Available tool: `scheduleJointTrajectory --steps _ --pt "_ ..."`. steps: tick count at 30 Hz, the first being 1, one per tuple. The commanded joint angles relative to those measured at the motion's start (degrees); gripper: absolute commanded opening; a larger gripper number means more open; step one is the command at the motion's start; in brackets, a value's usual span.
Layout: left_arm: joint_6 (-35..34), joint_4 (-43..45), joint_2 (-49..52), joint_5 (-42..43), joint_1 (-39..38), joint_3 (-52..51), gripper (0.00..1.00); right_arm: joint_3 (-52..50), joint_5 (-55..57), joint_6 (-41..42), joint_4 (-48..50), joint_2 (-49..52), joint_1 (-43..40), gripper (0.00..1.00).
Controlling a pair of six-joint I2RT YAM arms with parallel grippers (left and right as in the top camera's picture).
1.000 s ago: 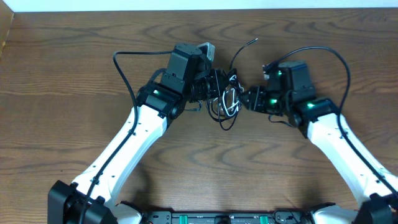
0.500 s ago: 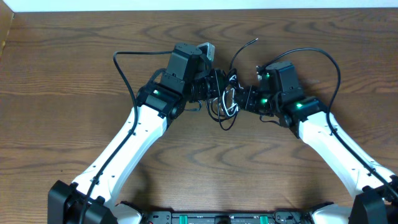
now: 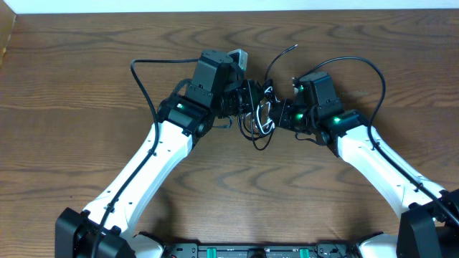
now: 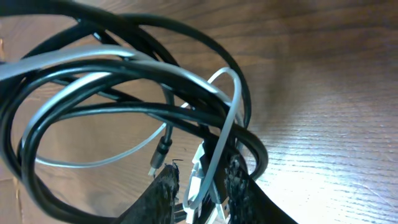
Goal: Untangle cables
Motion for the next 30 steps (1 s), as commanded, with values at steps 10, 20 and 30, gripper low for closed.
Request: scheduleJointTrajectory --steps 10,20,30 --pt "-0.1 0.2 -1.0 -0.2 0.1 1.7 0.08 1.0 3.1 0.5 0.1 0.5 0.5 0.21" --pt "-0.1 0.3 -1.0 -0.1 0.1 1.7 0.07 1.0 3.6 0.5 0.0 0.5 0.5 0.14" --pt "-0.1 0.2 -1.0 -0.1 0.1 1.7 0.07 1.0 4.1 0.5 -0.2 0.5 0.8 0.11"
